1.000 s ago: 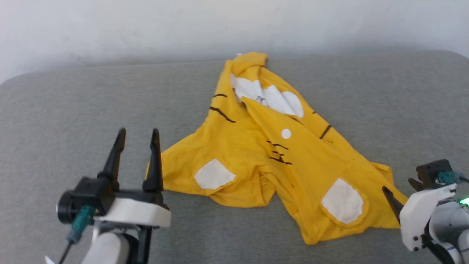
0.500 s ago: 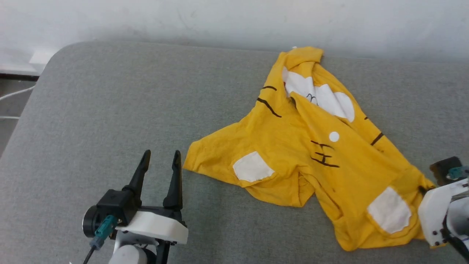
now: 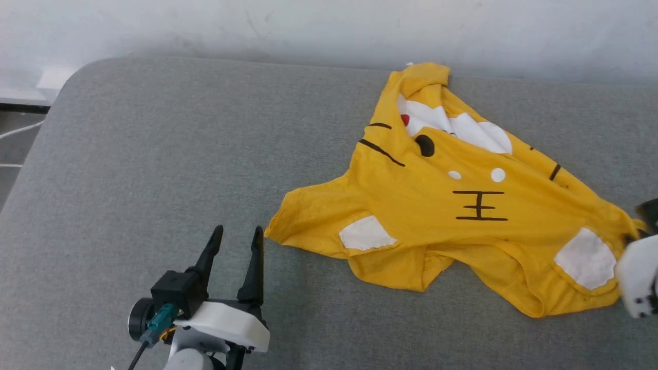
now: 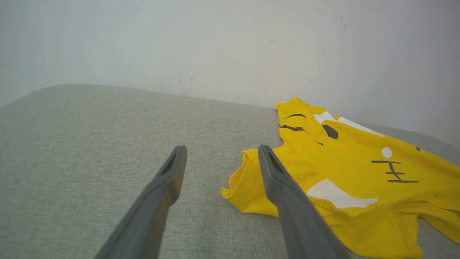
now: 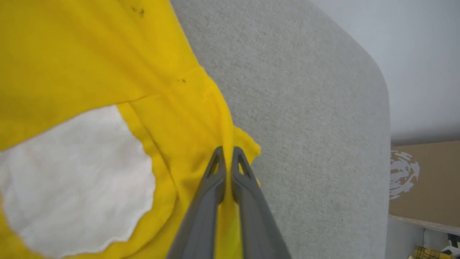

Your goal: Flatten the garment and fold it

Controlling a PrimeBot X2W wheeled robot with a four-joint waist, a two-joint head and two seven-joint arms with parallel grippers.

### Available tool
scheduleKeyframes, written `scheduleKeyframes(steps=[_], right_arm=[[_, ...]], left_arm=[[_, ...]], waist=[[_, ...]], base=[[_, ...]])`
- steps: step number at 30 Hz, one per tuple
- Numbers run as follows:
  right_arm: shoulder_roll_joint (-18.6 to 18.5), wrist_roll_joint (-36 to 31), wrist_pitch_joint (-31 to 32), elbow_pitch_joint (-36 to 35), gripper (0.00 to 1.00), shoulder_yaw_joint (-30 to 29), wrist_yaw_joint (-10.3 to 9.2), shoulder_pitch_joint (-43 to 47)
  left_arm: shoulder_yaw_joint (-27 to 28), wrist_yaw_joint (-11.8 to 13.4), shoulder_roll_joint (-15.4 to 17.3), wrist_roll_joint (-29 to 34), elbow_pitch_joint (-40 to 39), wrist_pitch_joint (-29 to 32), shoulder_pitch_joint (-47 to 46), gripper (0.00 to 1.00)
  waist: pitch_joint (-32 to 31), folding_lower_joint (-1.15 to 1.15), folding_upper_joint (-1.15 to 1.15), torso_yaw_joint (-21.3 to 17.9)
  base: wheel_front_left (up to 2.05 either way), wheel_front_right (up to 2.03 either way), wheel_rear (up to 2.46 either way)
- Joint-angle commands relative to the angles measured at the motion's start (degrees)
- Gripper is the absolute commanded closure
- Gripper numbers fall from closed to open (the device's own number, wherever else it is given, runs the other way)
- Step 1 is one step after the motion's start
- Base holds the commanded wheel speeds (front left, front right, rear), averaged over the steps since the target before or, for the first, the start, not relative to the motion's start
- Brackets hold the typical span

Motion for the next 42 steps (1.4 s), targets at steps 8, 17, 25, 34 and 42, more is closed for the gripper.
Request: scheduleKeyframes(steps=[8, 17, 25, 34, 42], right_arm=[[7.2, 0.5, -11.0, -4.2, 0.00, -3.2, -0.12, 0.2], [17.3, -1.1, -19.2, -20.1, 0.00, -12.1, -0.12, 9.3], [25.3, -4.4, -19.1, -28.3, 0.00, -15.4, -0.12, 15.5], [27.2, -5.1, -17.4, -30.2, 0.00, -16.7, -0.12, 16.6], [25.2, -3.6, -9.7, -27.4, 0.00, -17.9, -0.12, 20.1]], left_arm=[[0.7, -0.2, 0.2, -2.3, 5.2, 4.2, -1.2, 0.00], [1.9, 2.1, 3.2, -3.9, 7.2, 15.6, -3.1, 0.00], [1.8, 5.5, 7.3, -2.6, 8.3, 27.3, -4.3, 0.00], [-0.3, 5.5, 9.7, -3.8, 6.9, 38.9, -0.6, 1.00], [6.0, 8.1, 8.5, -5.0, -1.1, 25.1, -0.3, 1.00]], waist=[[-0.9, -0.01, 0.00, -5.3], [0.1, -0.01, 0.00, -11.4], [2.0, -0.01, 0.00, -15.2], [3.0, -0.01, 0.00, -16.7], [0.4, -0.01, 0.00, -14.4]], base=[[0.00, 0.00, 0.00], [0.00, 0.00, 0.00], [0.00, 0.00, 0.00], [0.00, 0.00, 0.00], [0.00, 0.00, 0.00]])
